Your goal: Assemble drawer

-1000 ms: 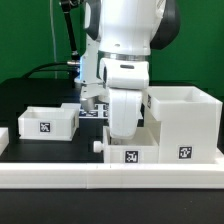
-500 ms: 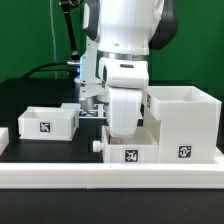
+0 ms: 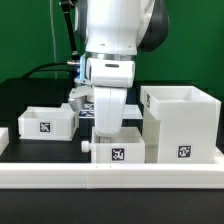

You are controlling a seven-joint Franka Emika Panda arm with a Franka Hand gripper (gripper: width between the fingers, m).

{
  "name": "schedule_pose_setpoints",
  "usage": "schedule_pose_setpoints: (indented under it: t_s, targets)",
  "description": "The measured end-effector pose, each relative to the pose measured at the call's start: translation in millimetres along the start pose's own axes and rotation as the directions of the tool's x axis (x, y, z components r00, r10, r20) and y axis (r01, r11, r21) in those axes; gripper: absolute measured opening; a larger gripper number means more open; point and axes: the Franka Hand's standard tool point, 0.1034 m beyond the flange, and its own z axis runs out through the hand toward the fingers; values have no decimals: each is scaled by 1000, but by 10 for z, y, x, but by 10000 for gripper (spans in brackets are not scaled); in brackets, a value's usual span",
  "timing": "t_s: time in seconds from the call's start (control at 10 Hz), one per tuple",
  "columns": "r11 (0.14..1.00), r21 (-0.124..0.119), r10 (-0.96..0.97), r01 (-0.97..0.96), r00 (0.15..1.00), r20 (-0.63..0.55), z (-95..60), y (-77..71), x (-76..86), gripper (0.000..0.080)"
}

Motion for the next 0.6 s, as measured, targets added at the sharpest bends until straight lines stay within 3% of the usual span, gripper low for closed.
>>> schedule_pose_setpoints:
  t_s: [0.3, 0.4, 0.6]
  targets:
    - [999, 3, -39, 39, 999, 5, -2, -6, 85, 42]
    - [999, 15, -36, 36, 999, 9, -1, -6, 62, 42]
    - [999, 15, -35, 35, 999, 9, 0, -6, 59, 42]
